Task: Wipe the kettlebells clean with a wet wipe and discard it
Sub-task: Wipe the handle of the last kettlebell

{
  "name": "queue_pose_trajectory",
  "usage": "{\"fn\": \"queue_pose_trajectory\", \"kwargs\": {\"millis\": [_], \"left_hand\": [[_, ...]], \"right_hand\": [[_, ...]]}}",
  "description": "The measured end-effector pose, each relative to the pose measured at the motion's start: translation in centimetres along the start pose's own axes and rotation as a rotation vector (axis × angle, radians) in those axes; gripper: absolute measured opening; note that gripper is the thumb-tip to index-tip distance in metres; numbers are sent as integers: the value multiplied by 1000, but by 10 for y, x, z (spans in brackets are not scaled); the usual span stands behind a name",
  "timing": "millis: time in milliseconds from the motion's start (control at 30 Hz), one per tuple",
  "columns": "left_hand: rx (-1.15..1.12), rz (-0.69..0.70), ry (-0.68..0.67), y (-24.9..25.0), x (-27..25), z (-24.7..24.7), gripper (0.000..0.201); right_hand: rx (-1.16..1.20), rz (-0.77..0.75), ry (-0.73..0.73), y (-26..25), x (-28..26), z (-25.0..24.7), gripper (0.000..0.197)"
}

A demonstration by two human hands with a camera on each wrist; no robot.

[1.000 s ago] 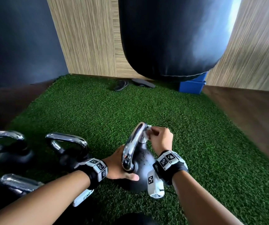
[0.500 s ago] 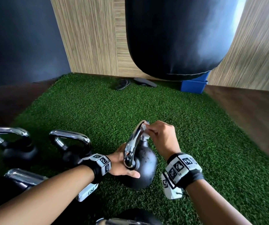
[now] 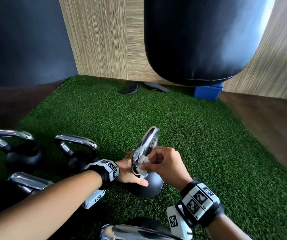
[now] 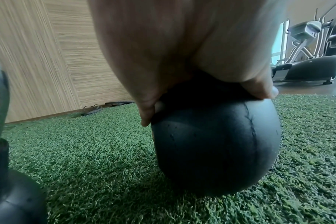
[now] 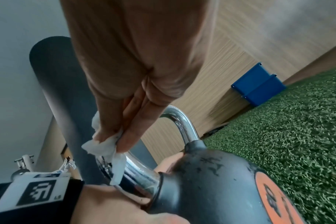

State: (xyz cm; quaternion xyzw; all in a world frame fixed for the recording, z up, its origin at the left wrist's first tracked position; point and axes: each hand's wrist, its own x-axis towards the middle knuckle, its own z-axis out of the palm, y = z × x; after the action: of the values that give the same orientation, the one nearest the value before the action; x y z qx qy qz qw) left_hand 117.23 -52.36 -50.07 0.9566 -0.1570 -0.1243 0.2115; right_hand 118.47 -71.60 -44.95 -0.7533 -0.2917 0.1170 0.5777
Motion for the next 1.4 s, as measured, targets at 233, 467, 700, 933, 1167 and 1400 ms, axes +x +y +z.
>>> {"fn": "queue_pose_trajectory", "kwargs": {"millis": [233,467,700,933,1167,1400], "left_hand": [[13,-122,-116,1,-3,1,39],[-243,-295,-7,-12,-8,11,136],[271,-22,-172,-17,6,9,85],[123,-68,-174,-15,-1,5,63],[195,-16,-171,-12,0,7,32],[247,59,-94,-14,1,7,44]], "right_hand": [[-63,30,-32,19,4,4,27],[-241,31,-48,36,6,4,24],[-363,2,-326,25,34,-6,15],[-323,0,-467,19,48,-10,20],[-243,53,-478,23,58,-6,21],[677,224,-435,41,42,-5,33]]}}
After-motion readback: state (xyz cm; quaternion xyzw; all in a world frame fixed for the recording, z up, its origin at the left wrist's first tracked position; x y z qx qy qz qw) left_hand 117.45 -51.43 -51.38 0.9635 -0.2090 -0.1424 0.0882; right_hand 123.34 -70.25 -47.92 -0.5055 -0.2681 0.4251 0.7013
